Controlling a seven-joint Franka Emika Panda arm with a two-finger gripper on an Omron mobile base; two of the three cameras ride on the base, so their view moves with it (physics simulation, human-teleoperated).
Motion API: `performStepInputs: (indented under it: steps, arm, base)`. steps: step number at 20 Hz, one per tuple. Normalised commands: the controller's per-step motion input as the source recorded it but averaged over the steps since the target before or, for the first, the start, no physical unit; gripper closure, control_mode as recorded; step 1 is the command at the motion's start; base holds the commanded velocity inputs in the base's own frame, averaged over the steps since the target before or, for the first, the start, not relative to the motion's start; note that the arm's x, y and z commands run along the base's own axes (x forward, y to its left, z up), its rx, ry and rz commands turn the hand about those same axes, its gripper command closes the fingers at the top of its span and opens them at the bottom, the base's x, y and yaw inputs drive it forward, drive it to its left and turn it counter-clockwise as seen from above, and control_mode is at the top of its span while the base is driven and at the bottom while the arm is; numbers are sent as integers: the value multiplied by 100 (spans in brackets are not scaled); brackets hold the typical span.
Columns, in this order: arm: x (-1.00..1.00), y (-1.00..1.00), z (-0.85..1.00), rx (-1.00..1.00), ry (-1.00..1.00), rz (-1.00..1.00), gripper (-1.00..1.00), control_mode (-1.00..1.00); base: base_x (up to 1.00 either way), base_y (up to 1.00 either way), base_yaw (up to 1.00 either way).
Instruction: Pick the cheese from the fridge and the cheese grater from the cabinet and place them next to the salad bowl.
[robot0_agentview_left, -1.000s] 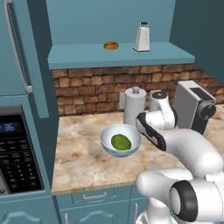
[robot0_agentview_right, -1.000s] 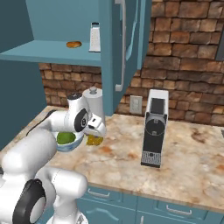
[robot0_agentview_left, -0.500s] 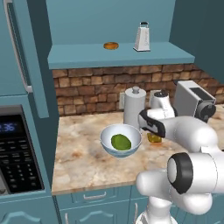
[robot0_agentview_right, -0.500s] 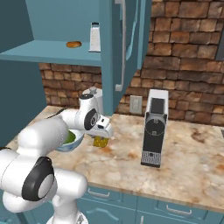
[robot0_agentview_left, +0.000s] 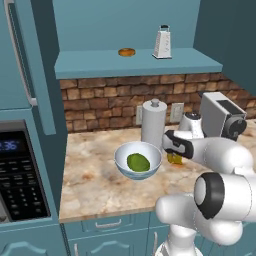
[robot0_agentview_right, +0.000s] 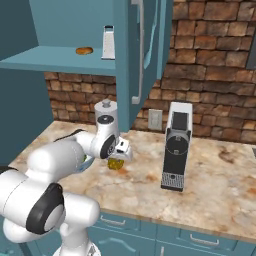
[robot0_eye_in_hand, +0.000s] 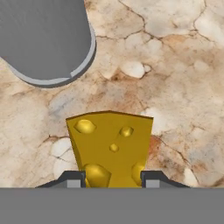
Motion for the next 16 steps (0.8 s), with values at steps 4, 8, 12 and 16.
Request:
performStepInputs:
  steps: [4, 8, 12, 16]
  arm:
    - [17, 0, -2, 2, -6, 0, 100, -100]
    - [9, 1, -1, 1, 7, -1, 100, -100]
    - [17, 3, -12, 1, 6, 0, 100, -100]
    - [3, 0, -24, 9, 0, 0, 100, -100]
  base:
    - [0, 0, 0]
    - [0, 0, 0]
    - [0, 0, 0]
    - [0, 0, 0]
